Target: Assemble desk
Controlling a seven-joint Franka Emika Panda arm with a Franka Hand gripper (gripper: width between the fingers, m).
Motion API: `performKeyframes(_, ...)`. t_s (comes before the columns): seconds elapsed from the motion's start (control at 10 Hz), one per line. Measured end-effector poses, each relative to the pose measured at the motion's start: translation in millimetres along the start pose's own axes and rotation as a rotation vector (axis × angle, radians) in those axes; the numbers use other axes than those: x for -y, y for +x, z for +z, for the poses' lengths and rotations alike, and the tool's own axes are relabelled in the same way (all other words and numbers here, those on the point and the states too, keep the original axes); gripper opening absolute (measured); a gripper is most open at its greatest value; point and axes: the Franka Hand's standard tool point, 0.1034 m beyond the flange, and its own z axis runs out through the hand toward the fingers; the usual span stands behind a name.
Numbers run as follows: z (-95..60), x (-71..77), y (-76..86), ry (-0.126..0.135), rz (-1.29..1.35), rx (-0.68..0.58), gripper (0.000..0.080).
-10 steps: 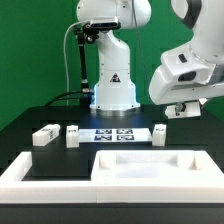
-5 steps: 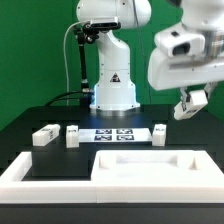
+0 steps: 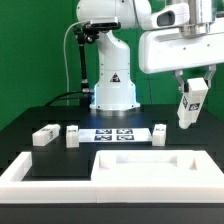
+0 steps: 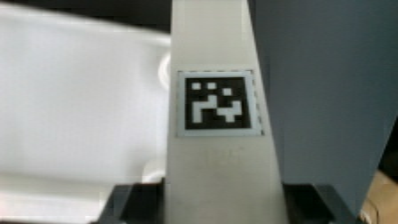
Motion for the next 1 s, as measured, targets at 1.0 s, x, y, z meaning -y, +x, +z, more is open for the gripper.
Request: performKeyframes(1.0,-18.3,-47.5,66.1,-0.071,-0.048,-0.558,0.029)
